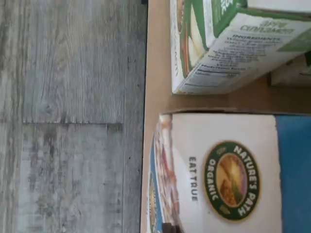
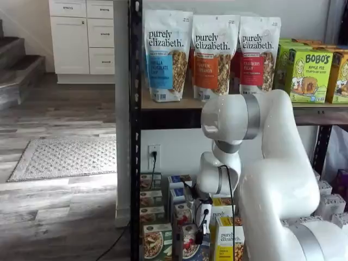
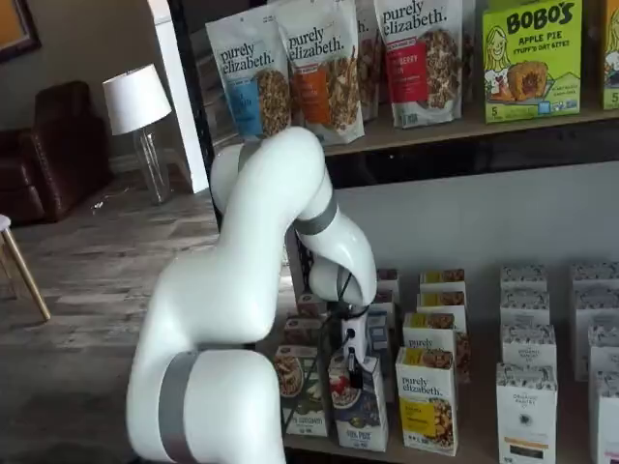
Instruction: Pick up the blue and white box that is on the bottom shelf, the second box from the left
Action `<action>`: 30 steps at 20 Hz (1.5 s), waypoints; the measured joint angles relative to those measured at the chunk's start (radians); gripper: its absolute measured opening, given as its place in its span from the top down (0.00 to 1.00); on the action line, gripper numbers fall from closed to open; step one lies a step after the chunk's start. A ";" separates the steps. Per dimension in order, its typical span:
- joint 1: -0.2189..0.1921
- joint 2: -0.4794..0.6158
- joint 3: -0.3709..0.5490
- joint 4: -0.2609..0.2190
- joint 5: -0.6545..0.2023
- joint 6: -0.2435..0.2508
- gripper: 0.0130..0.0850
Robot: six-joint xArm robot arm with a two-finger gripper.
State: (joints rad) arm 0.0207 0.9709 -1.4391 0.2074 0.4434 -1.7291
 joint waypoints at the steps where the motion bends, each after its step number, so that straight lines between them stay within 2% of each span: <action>1: 0.001 -0.001 0.003 -0.001 -0.004 0.001 0.56; 5: 0.003 -0.016 0.019 0.025 0.002 -0.020 0.56; 15: 0.014 -0.108 0.140 0.101 -0.017 -0.080 0.56; 21: 0.021 -0.182 0.243 0.076 -0.050 -0.054 0.56; 30: 0.042 -0.299 0.394 0.114 -0.086 -0.073 0.56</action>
State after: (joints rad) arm 0.0623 0.6723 -1.0453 0.3211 0.3575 -1.8026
